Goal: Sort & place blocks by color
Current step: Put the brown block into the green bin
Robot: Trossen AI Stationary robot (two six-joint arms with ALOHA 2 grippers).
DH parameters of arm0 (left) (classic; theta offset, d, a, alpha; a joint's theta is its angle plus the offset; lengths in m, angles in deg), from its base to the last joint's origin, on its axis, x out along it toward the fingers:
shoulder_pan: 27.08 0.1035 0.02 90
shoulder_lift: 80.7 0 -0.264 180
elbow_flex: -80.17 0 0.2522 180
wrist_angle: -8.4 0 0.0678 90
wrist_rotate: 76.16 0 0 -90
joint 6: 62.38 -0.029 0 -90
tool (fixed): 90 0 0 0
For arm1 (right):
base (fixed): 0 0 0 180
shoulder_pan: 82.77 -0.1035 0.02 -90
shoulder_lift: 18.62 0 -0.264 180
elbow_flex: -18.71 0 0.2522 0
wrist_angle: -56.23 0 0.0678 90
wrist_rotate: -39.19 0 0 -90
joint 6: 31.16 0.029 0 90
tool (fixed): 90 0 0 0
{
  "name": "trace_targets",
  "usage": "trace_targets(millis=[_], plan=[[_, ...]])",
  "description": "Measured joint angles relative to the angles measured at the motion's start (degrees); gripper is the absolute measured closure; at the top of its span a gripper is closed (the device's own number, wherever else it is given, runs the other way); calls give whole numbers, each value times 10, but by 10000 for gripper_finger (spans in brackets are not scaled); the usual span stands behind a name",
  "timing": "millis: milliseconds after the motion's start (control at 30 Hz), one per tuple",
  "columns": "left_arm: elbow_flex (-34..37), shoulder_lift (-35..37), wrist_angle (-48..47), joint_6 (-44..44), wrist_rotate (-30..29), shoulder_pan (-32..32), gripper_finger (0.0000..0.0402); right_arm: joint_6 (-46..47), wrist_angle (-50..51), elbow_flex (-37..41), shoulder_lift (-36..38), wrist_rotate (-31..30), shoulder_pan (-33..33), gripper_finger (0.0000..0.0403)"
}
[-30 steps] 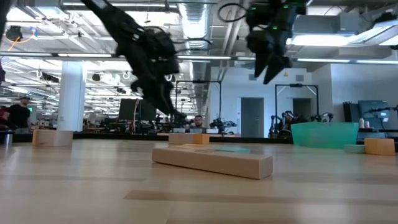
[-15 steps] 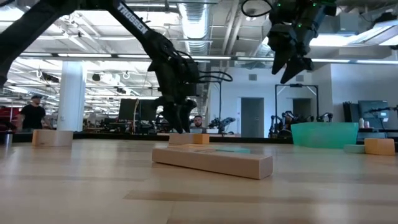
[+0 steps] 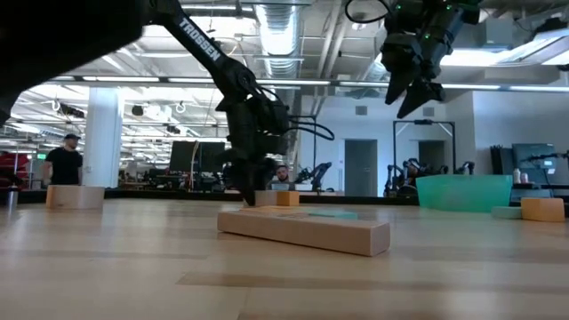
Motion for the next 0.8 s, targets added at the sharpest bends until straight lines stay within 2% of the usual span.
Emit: trace_targets(millis=[167, 267, 333, 500, 700, 800], plan=[[0, 4, -13, 38, -26, 0, 303, 14, -23, 0, 0, 0, -3, 122], [2, 13, -36, 96, -19, 0, 302, 10, -56, 0, 0, 0, -13, 122], [2, 26, -68, 122, 22, 1, 302, -8, -87, 0, 0, 0, -28, 121], [2, 84, -175, 149, 195, 0, 302, -82, -175, 0, 0, 1, -81, 121], [6, 165, -218, 183, 531, 5, 302, -205, -333, 0, 0, 20, -149, 121], [6, 186, -206, 200, 640, 3, 302, -283, -402, 0, -2, 40, -184, 121]])
